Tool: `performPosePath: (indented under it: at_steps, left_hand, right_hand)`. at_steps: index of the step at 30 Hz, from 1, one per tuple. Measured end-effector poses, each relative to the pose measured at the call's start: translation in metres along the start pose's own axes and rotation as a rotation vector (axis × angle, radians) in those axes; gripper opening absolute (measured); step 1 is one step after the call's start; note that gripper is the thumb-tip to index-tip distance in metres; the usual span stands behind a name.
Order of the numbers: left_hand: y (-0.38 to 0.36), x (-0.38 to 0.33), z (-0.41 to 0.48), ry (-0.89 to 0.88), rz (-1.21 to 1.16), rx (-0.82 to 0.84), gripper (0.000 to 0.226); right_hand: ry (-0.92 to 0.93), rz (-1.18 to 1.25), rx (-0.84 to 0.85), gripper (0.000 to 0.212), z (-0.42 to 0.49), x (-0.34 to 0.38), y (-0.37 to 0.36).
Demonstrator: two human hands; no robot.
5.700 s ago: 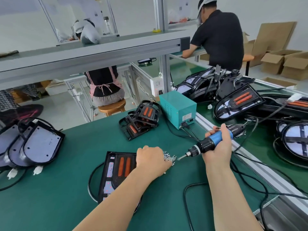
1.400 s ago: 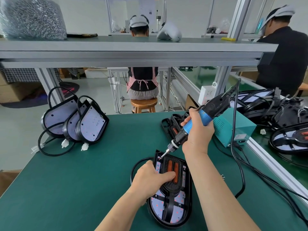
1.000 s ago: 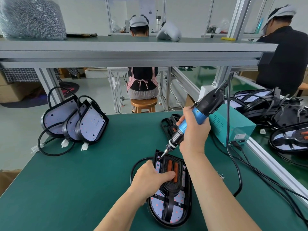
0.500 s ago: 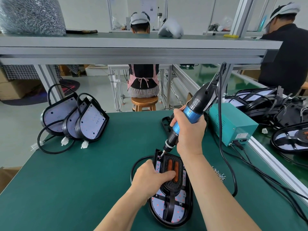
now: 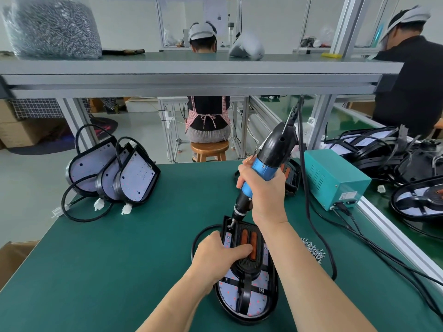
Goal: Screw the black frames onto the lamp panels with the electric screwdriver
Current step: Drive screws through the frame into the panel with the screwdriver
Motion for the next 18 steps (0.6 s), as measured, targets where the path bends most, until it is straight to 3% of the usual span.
performPosePath:
  at_steps: [4, 9, 18]
  left_hand:
    - [-0.001, 0.003, 0.0, 0.026, -0.017, 0.01, 0.081]
    - [-0.001, 0.003, 0.0, 0.058, -0.036, 0.043, 0.075]
    - [0.0, 0.004, 0.0, 0.051, -0.027, 0.071, 0.069]
  right_hand:
    - [-0.034, 0.003, -0.073, 0.012, 0.001, -0.003, 0.013]
    - [-0.091, 0.09, -0.142, 0.029, 0.004, -0.002, 0.024]
    - [-0.092, 0.369, -0.346, 0.012, 0.017, 0.018, 0.062]
Point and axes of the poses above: each hand's wrist, its own z-axis towards the middle knuckle, its own y-axis out of the back of the hand, x = y × z, the point moved 8 cm from there along z, towards the middle knuckle, and after that the axes turned 2 degrees about y, right-handed, at the moved point
